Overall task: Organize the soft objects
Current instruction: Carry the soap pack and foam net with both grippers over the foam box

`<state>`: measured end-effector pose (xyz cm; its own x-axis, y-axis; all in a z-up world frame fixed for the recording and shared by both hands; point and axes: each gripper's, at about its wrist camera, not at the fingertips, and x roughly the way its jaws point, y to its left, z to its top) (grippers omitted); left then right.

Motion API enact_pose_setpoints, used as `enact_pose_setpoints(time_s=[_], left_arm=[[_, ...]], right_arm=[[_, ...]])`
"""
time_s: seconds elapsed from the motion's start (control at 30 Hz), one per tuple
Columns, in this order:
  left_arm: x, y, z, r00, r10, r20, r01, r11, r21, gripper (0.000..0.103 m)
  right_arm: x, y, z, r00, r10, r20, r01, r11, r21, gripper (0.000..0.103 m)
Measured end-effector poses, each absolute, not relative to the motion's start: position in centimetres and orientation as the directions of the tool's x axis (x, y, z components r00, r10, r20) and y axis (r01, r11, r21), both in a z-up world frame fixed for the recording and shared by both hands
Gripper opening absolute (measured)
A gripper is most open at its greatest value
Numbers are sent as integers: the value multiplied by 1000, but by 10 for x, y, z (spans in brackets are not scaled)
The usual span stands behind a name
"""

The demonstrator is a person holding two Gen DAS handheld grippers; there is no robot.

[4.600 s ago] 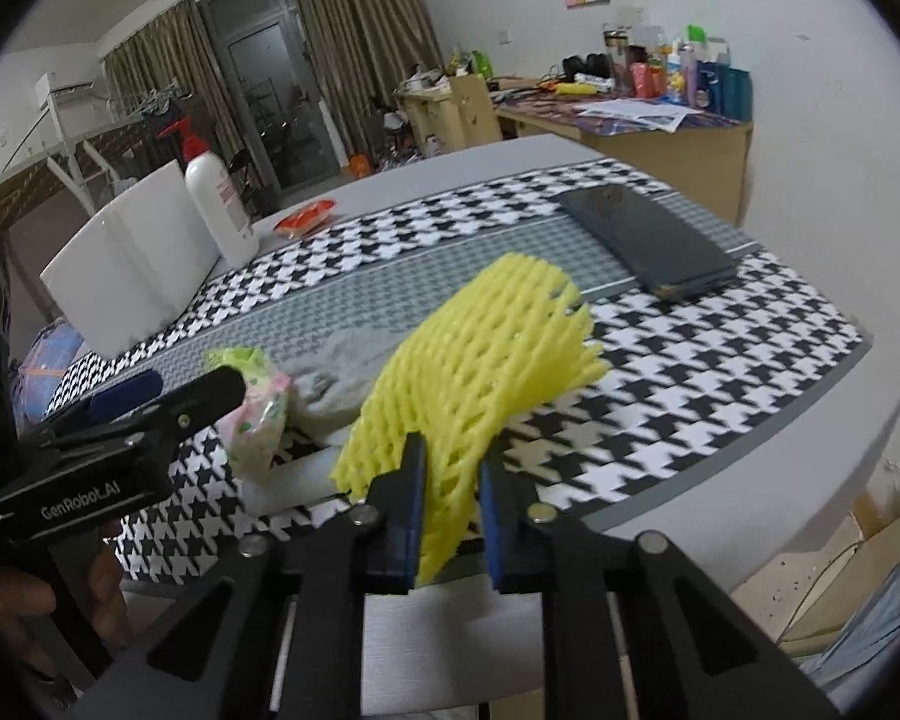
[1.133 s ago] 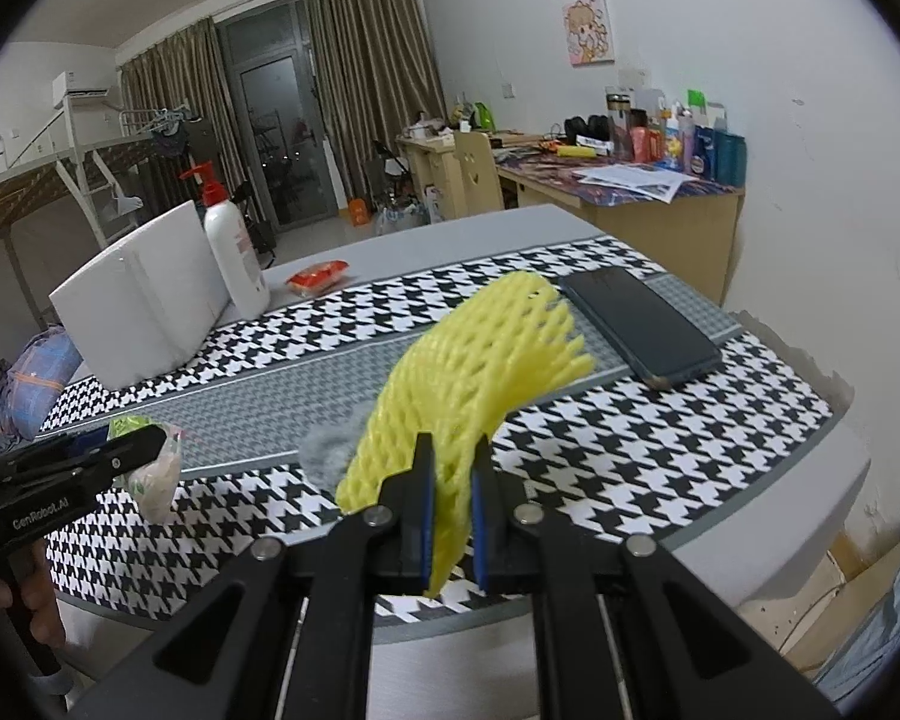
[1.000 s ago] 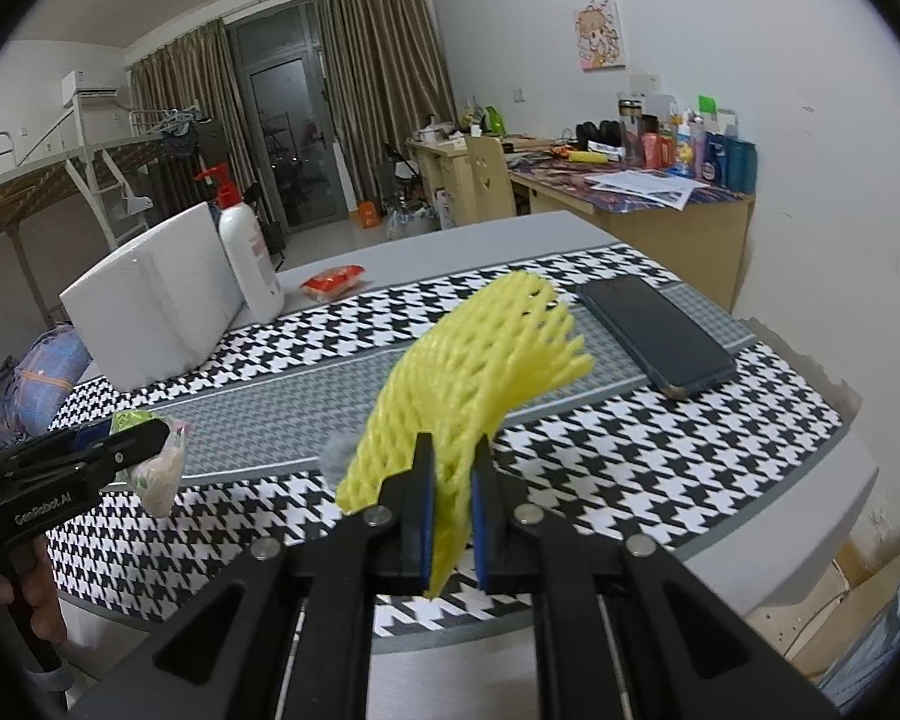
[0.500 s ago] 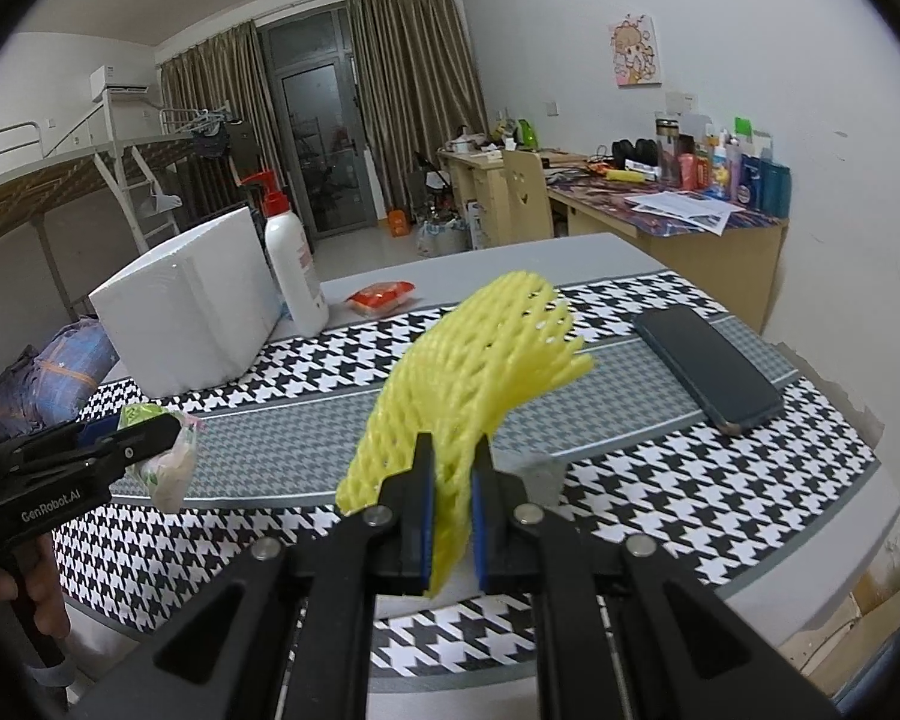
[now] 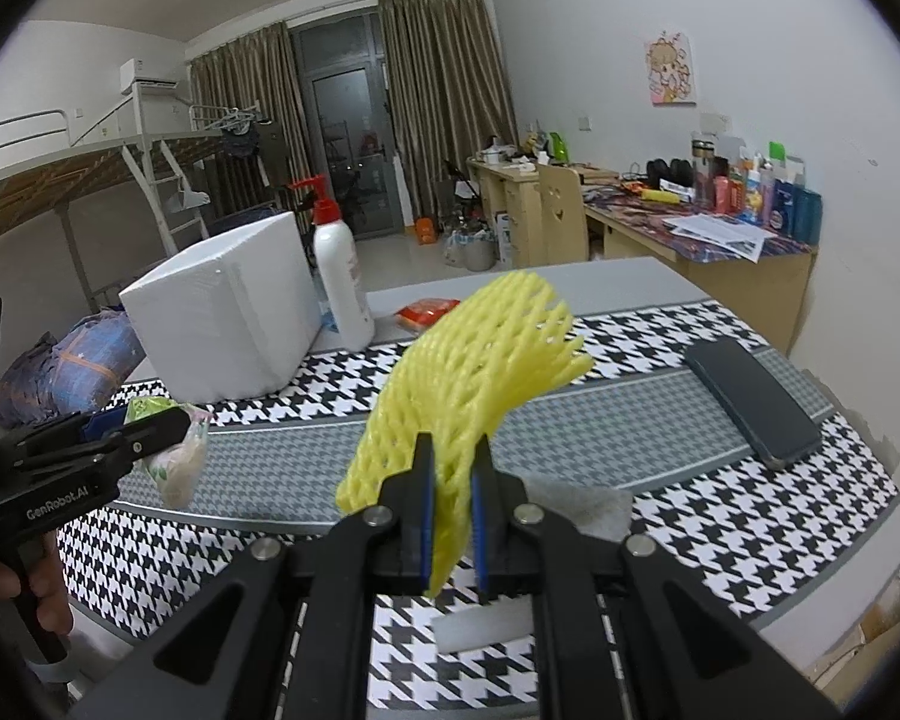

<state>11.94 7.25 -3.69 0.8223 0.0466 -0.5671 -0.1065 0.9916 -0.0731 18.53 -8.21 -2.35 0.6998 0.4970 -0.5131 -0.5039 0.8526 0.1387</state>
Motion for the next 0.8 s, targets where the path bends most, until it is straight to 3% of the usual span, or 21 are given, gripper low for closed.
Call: enact_pose_setpoints(time_s=[0.8], left_arm=[[112,110,-4,862,137,-488,-175,984,-34,44]], right_arm=[[178,-30,1,672,580,-460,-608,787,106,13]])
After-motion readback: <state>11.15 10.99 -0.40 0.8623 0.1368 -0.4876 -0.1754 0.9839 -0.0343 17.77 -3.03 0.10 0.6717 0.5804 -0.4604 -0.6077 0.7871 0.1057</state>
